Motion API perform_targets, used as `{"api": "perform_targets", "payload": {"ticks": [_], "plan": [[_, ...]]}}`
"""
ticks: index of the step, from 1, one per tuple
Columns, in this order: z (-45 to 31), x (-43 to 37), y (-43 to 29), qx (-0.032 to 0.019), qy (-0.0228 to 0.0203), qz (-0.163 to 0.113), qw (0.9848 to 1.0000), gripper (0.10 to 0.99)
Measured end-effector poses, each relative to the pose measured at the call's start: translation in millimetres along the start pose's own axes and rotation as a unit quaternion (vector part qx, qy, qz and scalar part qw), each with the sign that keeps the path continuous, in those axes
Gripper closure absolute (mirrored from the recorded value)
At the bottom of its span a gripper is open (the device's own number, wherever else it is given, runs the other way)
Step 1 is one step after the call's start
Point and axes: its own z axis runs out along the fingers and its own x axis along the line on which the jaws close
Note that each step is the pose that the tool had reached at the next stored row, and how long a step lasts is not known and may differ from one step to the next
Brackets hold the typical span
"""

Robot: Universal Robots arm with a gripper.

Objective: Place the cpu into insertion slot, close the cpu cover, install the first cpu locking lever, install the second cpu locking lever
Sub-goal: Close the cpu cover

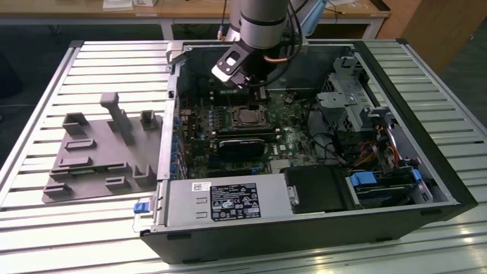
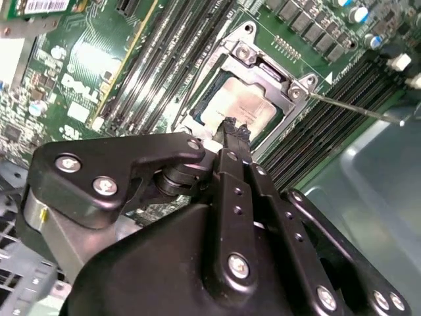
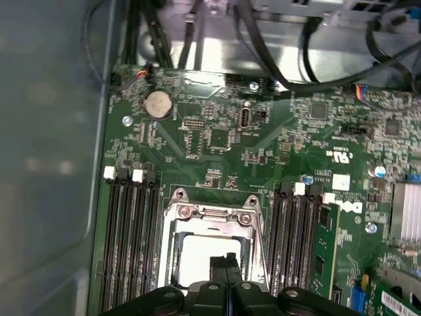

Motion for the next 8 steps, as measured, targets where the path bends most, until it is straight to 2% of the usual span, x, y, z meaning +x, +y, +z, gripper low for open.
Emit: {"api": "perform_targets", "payload": {"ticks": [4,8], "plan": [[0.0,0.0,0.0,0.0005,0.0003,-0.027,0.9996,0.98],[0.0,0.0,0.0,0.001,0.0007,-0.058,0.9983,0.98]]}}
